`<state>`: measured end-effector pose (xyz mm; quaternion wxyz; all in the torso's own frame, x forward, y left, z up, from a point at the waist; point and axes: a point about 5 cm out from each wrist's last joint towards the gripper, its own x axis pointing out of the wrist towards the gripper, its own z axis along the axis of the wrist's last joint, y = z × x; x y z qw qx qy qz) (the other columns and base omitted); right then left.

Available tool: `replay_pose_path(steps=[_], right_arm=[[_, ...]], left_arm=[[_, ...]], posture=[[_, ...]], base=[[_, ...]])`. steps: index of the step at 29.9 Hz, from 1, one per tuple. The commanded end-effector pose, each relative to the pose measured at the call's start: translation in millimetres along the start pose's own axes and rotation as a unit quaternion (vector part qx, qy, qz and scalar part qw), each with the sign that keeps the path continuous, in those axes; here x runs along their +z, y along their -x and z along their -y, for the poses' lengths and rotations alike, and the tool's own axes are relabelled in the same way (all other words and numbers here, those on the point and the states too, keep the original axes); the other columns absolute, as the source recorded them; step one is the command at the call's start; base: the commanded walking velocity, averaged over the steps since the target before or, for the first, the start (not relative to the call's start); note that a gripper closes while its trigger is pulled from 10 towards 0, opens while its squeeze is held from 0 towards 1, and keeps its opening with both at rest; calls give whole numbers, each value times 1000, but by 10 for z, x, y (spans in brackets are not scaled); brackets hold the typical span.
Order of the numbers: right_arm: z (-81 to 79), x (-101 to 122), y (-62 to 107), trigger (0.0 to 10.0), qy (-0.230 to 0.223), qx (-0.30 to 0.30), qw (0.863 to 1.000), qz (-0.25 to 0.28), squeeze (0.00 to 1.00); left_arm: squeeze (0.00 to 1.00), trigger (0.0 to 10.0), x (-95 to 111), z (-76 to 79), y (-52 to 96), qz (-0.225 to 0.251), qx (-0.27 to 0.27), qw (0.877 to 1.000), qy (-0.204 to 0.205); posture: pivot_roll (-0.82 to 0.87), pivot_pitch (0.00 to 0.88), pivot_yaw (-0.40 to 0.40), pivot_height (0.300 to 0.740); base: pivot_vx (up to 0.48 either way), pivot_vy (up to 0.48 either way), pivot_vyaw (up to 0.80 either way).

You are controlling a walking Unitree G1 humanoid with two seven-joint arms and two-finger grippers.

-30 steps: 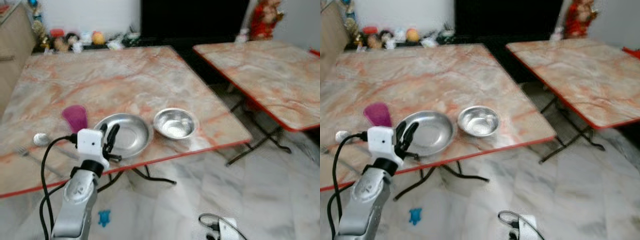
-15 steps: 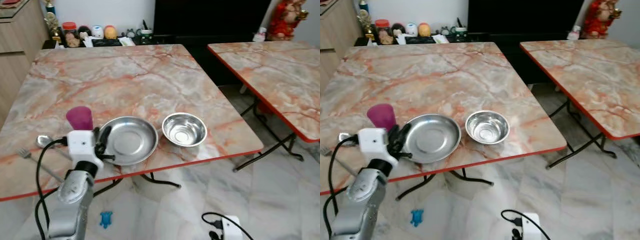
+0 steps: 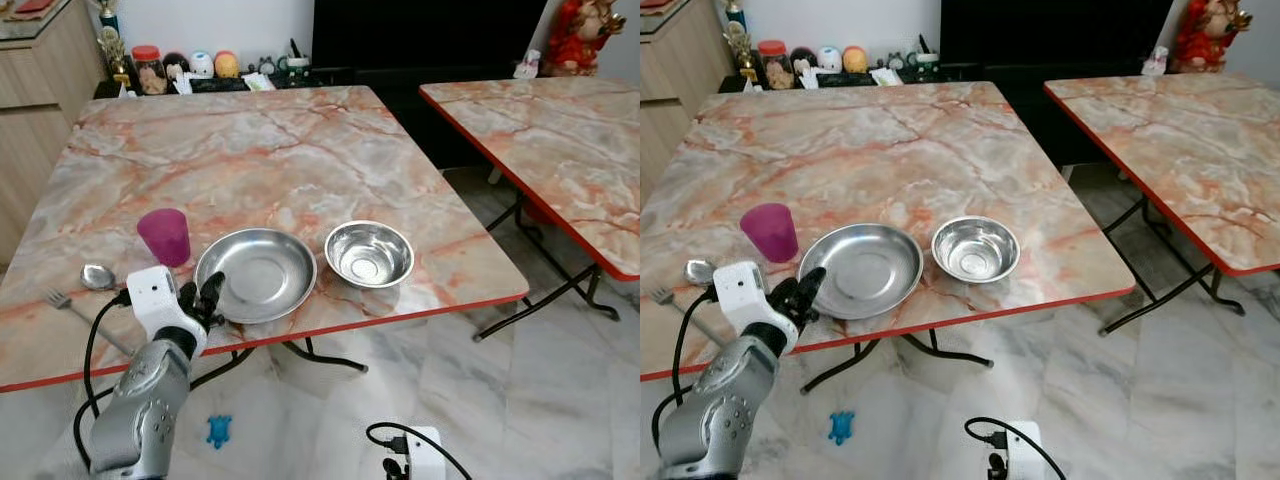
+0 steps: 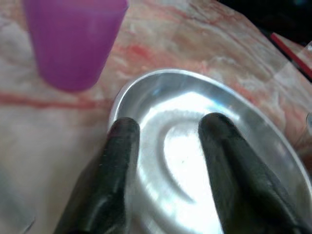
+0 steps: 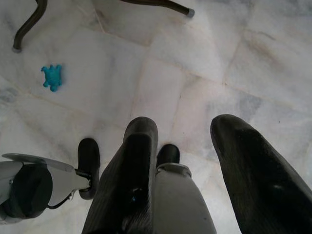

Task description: Setting the table

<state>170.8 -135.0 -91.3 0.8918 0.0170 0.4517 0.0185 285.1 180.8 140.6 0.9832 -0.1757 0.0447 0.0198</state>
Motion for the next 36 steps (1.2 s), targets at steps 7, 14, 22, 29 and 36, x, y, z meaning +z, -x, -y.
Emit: replay_pose_path(steps=[7,14,22,29,36], right_arm=[[-10,-3,-2,10000,5,-2,1000,-4,0],[319,-113,59,10000,2,-13,1000,-7,0],[465,-243,120,10000,-4,-21,1000,-15,0],[437,-247,115,10000,-12,-25,999,-17,0],[335,-134,64,10000,-12,-21,1000,-10,0]], left_arm=[[0,10000,33,-47,-121,-4,40,999,-15],[0,10000,22,-265,-122,-7,92,995,-41],[0,10000,-59,-240,-134,-16,80,996,-39],[0,10000,-101,-246,-204,-20,75,996,-52],[0,10000,-116,-281,-243,-24,75,995,-61]], posture=[[149,43,-63,740],[153,45,-66,740],[149,53,-67,740],[147,57,-66,740],[145,59,-65,740]], base=[[0,0,0],[0,0,0],[0,0,0],[0,0,0],[0,0,0]])
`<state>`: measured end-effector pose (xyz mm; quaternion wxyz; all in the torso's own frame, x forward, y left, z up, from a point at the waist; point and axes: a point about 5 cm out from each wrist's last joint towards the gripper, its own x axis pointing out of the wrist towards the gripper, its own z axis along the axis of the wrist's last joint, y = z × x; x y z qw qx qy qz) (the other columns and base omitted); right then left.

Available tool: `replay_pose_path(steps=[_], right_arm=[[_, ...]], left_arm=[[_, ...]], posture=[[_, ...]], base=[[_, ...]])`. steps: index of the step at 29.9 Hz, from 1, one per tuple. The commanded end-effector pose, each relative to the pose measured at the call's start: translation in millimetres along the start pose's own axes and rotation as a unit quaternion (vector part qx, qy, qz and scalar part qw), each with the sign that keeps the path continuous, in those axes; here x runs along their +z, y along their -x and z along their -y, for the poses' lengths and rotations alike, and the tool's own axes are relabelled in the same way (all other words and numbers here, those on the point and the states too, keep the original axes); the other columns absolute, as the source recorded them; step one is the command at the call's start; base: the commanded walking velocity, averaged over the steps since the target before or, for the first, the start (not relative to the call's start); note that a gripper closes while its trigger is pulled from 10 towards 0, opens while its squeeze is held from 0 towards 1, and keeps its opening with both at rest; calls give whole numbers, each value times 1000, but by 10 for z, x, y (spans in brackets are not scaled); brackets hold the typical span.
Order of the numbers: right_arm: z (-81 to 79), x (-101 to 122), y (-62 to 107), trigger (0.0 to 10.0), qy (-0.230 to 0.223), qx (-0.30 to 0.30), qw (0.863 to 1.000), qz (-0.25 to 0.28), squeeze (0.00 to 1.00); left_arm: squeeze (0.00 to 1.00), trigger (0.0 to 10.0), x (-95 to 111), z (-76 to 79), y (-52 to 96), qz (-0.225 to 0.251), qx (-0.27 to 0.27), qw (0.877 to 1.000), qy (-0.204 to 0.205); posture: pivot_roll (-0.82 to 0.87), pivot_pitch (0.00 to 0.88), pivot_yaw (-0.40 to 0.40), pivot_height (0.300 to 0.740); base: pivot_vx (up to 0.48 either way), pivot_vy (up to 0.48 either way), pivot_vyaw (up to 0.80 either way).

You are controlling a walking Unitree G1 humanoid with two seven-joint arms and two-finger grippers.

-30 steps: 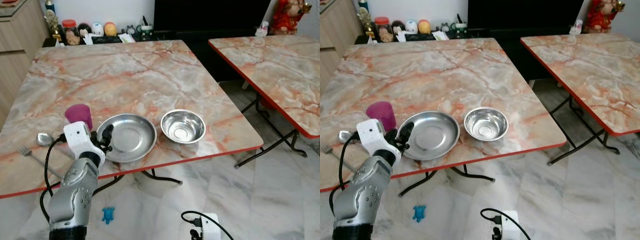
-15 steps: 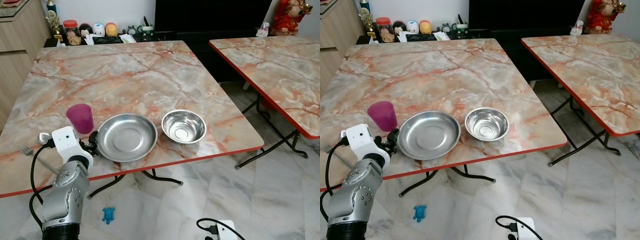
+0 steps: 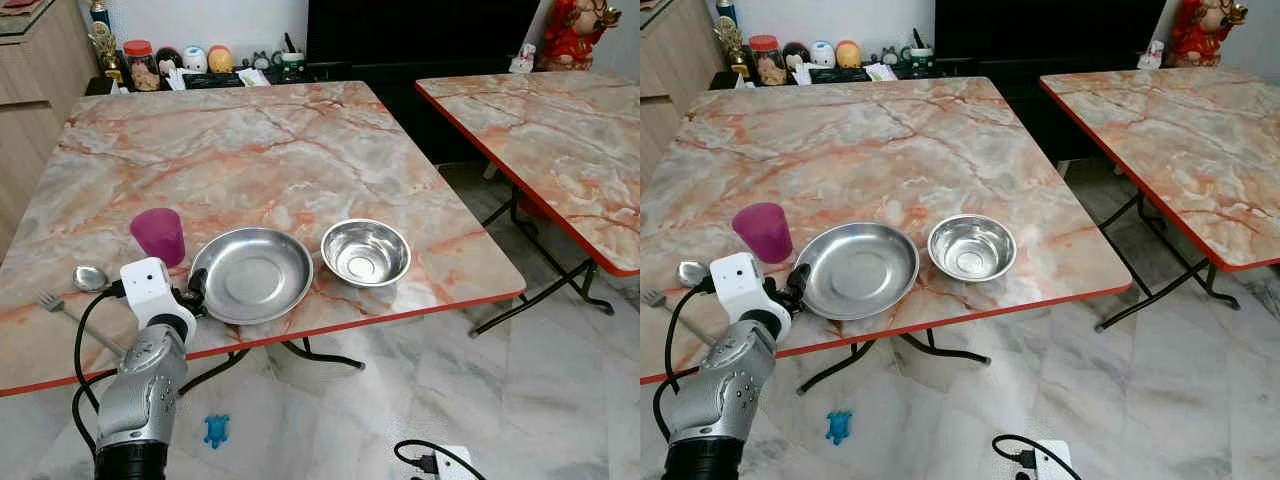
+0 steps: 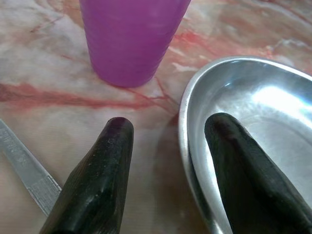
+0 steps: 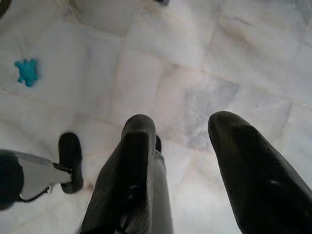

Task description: Setting the table

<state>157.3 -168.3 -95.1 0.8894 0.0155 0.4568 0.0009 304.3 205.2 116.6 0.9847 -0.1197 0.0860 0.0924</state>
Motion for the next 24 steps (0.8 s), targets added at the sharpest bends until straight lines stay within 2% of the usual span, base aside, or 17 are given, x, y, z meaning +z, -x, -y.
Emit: replay_pose_path(steps=[1,7,15,24], right_arm=[[-8,2,-4,10000,-5,-3,1000,-4,0],[-34,37,-16,10000,-5,-3,1000,-1,0],[-34,51,-21,10000,-4,-2,1000,-1,0],[46,-10,2,10000,-5,-5,1000,-9,0]], left_arm=[[0,10000,8,21,-21,4,-5,1000,-9],[0,10000,-17,25,-40,-3,-5,1000,-12],[0,10000,57,82,-71,3,-12,1000,-22],[0,10000,108,140,-88,5,-19,999,-37]], posture=[[145,59,-65,740],[145,62,-66,740],[147,62,-64,740],[150,61,-60,740]], base=[[0,0,0],[0,0,0],[0,0,0],[0,0,0]])
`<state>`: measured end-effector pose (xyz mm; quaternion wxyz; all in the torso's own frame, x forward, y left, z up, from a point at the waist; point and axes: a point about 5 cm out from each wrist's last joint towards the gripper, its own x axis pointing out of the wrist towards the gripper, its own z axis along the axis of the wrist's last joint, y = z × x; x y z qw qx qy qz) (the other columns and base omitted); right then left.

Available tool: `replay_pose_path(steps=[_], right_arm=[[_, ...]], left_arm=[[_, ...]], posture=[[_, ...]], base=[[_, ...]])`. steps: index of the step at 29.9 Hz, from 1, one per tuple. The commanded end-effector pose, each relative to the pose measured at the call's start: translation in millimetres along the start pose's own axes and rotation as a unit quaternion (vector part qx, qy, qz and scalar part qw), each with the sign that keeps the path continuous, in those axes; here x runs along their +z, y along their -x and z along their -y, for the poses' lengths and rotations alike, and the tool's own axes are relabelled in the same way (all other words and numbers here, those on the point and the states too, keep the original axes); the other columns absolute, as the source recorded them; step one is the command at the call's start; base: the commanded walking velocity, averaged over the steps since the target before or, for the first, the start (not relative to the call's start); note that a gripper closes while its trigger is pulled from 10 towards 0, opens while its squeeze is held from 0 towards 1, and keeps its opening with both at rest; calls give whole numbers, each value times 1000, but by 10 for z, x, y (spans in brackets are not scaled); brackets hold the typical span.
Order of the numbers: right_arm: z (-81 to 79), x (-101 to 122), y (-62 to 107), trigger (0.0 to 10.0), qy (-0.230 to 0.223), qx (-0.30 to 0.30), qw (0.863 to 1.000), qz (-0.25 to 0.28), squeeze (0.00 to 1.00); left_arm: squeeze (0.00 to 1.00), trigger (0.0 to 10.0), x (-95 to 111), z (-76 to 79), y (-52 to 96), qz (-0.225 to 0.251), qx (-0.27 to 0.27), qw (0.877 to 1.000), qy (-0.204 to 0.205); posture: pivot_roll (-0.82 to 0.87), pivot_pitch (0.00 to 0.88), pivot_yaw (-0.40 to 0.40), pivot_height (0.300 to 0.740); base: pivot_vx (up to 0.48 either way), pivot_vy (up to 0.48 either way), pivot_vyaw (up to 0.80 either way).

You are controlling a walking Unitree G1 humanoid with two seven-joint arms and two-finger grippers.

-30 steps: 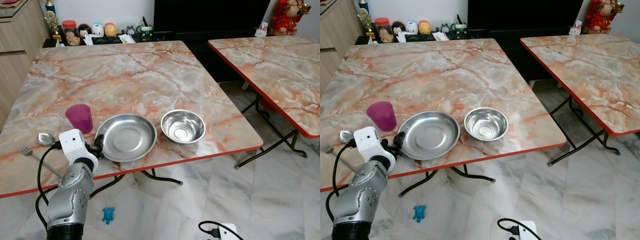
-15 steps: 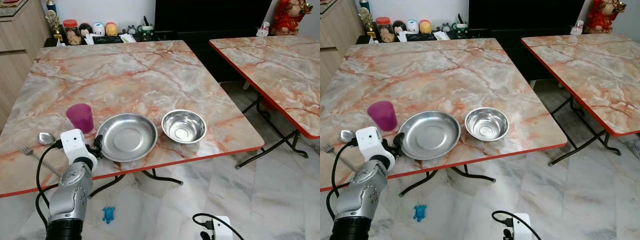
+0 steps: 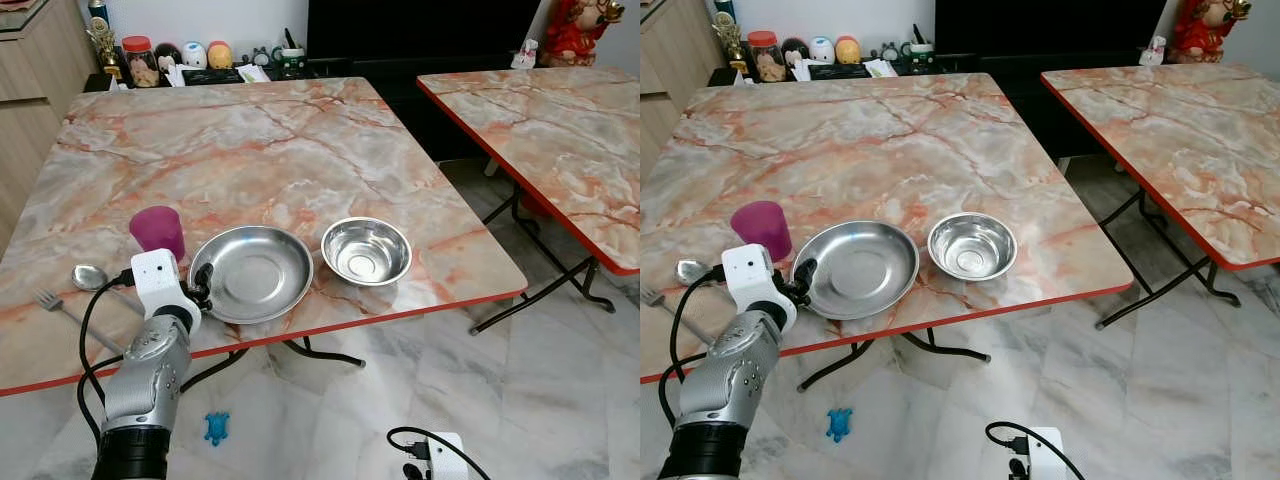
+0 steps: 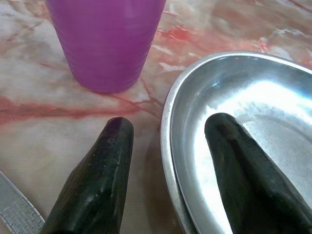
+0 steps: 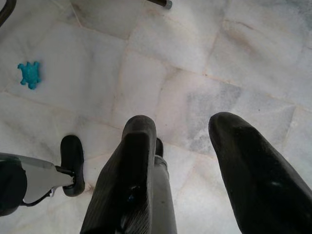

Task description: Setting the table

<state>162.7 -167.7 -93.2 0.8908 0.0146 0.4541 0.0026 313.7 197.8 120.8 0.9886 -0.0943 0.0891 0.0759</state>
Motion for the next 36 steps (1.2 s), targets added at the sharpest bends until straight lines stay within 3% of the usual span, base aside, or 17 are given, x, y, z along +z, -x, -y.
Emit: replay_pose_path(steps=[1,14,26,27,28,29,30,36], right_arm=[[55,-67,19,10000,-6,-6,1000,-12,0],[27,-179,50,10000,-7,-3,1000,-20,0],[-181,-99,8,10000,-3,8,1000,-17,0],[-178,-93,6,10000,-3,8,1000,-17,0],[-176,-89,5,10000,-3,8,1000,-17,0],[-175,-86,4,10000,-3,8,1000,-17,0],[-173,-79,2,10000,-2,8,1000,-16,0],[-160,15,-21,10000,-1,8,1000,-6,0]], left_arm=[[0,10000,73,37,-18,7,-4,1000,-11],[0,10000,-6,25,-24,-20,10,1000,-16],[0,10000,-56,47,-31,-40,16,999,-7],[0,4784,-57,48,-30,-41,16,999,-6],[0,3294,-58,49,-30,-41,16,999,-6],[0,3294,-58,49,-30,-41,16,999,-6],[0,0,-54,52,-29,-40,15,999,-7],[0,0,-47,54,-27,-38,16,999,-9]], posture=[[150,61,-60,740],[150,61,-57,740],[149,64,-59,740],[150,63,-59,740],[150,63,-59,740],[150,63,-59,740],[150,63,-59,740],[152,63,-60,740]], base=[[0,0,0],[0,0,0],[0,0,0],[0,0,0],[0,0,0],[0,0,0],[0,0,0],[0,0,0]])
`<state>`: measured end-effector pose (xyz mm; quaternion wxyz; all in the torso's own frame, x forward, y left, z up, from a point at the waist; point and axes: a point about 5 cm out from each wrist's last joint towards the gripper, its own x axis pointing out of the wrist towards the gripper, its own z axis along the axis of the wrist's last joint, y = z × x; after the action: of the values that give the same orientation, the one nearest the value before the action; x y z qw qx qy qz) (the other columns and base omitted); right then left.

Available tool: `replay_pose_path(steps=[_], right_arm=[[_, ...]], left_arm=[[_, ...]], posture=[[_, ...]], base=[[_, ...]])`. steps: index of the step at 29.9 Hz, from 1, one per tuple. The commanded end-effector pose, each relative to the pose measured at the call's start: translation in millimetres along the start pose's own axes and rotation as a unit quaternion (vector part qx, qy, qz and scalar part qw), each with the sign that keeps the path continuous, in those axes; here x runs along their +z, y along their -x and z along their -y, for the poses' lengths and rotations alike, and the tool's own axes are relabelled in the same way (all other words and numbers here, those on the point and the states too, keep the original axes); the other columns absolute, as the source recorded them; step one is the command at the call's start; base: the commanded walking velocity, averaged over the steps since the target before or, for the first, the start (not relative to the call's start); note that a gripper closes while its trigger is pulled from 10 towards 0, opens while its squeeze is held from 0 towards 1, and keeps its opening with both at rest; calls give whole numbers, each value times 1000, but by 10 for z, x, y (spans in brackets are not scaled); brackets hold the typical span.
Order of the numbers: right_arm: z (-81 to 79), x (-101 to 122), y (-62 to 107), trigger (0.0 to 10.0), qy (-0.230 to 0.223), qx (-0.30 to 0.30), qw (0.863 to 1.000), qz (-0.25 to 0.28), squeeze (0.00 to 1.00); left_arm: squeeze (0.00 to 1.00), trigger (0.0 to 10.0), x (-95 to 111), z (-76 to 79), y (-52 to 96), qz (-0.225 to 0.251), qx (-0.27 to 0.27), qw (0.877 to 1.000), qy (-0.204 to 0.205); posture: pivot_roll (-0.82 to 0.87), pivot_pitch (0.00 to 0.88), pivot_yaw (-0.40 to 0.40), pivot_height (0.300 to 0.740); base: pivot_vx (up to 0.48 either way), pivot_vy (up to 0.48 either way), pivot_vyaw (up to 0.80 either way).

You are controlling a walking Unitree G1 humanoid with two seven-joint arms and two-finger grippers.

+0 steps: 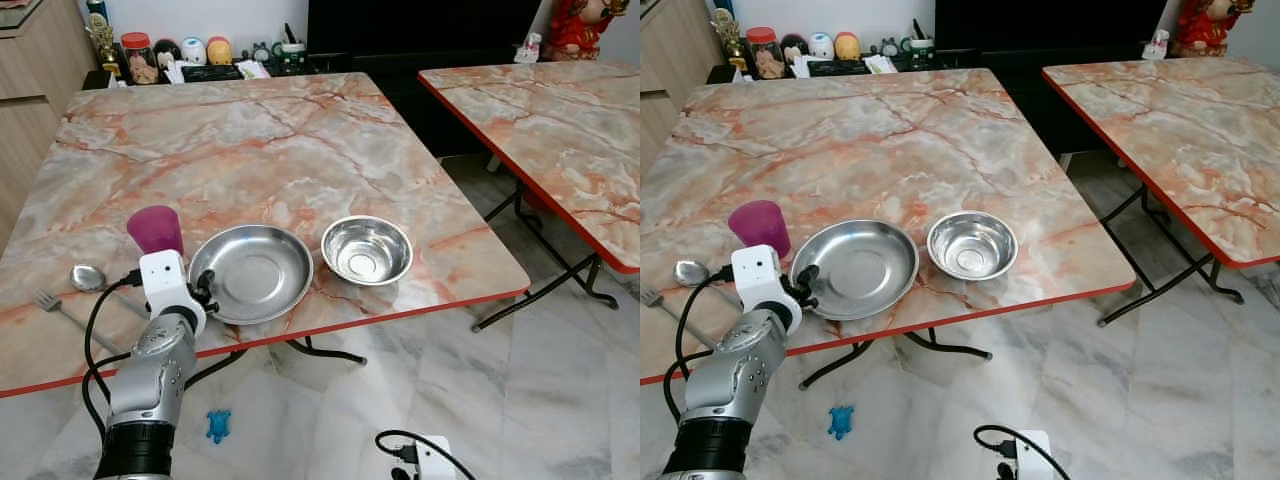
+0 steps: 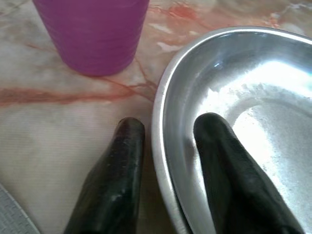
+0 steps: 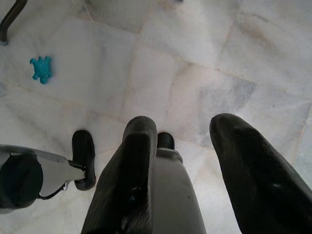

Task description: Setting the table

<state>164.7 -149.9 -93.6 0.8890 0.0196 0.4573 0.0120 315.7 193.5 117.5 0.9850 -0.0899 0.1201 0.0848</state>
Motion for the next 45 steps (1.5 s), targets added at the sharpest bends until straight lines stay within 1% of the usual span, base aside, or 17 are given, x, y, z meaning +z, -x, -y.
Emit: replay_pose_path(steps=[1,4,8,18,21,29,34,35,36,37,38,41,45], right_arm=[[15,18,-5,10000,0,-2,1000,-1,0],[5,87,-20,10000,0,-1,1000,7,0],[-5,126,-29,10000,1,0,1000,11,0],[-20,150,-37,10000,5,-1,1000,10,0],[51,159,-35,10000,5,-3,1000,9,0],[129,208,-38,10000,7,-6,1000,11,0],[178,209,-33,10000,5,-9,1000,10,0],[160,200,-33,10000,4,-8,1000,10,0],[140,187,-33,10000,4,-8,1000,9,0],[119,170,-31,10000,4,-7,1000,9,0],[107,153,-28,10000,4,-6,1000,9,0],[113,87,-10,10000,4,-5,1000,8,0],[125,47,3,10000,6,-4,1000,8,0]], left_arm=[[0,0,-8,14,-8,-8,3,1000,-3],[0,0,-5,8,-6,-9,5,1000,-4],[0,0,1,-4,-4,-8,8,1000,-6],[0,0,24,-9,-4,-6,11,1000,-11],[0,0,22,-12,2,-6,12,1000,-11],[0,0,35,-68,43,4,23,1000,-8],[0,0,48,-97,77,16,26,1000,6],[0,824,55,-91,84,19,21,1000,12],[0,2549,62,-86,92,22,18,999,16],[0,8000,72,-82,105,27,15,999,20],[0,10000,82,-78,118,32,13,999,24],[0,10000,113,-73,144,46,10,998,34],[0,10000,167,-38,175,64,-9,997,50]], posture=[[152,63,-60,740],[152,64,-61,740],[153,64,-60,740],[153,64,-60,740],[155,64,-62,740],[156,63,-65,740],[158,62,-66,740],[158,63,-68,740],[157,62,-68,740],[157,62,-68,740],[157,62,-68,740],[159,62,-70,740],[159,63,-73,740]], base=[[0,0,0],[0,0,0],[0,0,0],[0,0,0],[0,0,0],[0,0,0],[0,0,0],[0,0,0],[0,0,0],[0,0,0],[0,0,0],[0,0,0],[0,0,0]])
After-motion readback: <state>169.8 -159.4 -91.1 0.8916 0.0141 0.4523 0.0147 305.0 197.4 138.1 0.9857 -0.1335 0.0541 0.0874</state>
